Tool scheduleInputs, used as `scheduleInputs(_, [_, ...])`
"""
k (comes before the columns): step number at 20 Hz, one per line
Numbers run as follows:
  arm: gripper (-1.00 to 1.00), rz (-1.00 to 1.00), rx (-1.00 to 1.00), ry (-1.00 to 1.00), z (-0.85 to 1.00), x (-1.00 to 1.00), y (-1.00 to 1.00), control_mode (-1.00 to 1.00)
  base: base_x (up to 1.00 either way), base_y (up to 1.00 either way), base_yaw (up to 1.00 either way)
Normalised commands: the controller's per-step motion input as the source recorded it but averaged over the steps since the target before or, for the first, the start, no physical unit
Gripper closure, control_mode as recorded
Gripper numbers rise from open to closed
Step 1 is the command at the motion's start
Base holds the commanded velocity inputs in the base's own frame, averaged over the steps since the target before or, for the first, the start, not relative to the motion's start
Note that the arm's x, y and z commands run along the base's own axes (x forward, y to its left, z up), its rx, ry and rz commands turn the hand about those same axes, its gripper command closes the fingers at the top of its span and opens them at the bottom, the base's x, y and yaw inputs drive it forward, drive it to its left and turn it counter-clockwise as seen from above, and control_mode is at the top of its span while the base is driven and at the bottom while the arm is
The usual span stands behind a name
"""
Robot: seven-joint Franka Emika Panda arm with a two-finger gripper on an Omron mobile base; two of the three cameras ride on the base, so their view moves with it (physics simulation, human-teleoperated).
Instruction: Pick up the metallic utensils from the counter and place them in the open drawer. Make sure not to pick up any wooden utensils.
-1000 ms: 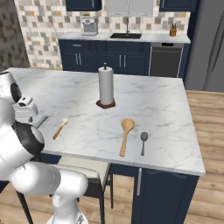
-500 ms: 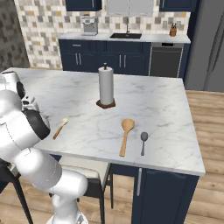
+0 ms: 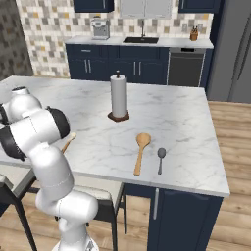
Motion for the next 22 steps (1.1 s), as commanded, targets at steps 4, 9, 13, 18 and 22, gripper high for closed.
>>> scheduleInputs(4, [-1.00,0.00,0.00,-0.05,-0.40,0.13,0.40,-1.00,0.00,0.00,0.00])
scheduleInputs(9, [-1.00,0.00,0.00,0.00,-0.01,0.00,0.33,-1.00,0.00,0.00,0.00])
scheduleInputs(13, [-1.00,0.00,0.00,0.04,-0.07,-0.01,0.19,-1.00,0.00,0.00,0.00])
scheduleInputs(18, [-1.00,-0.16,0.02,0.02,-0.25,0.00,-0.04,-1.00,0.00,0.00,0.00])
scheduleInputs(22, [-1.00,-0.25,0.12,0.00,-0.31,-0.01,-0.17,-1.00,0.00,0.00,0.00])
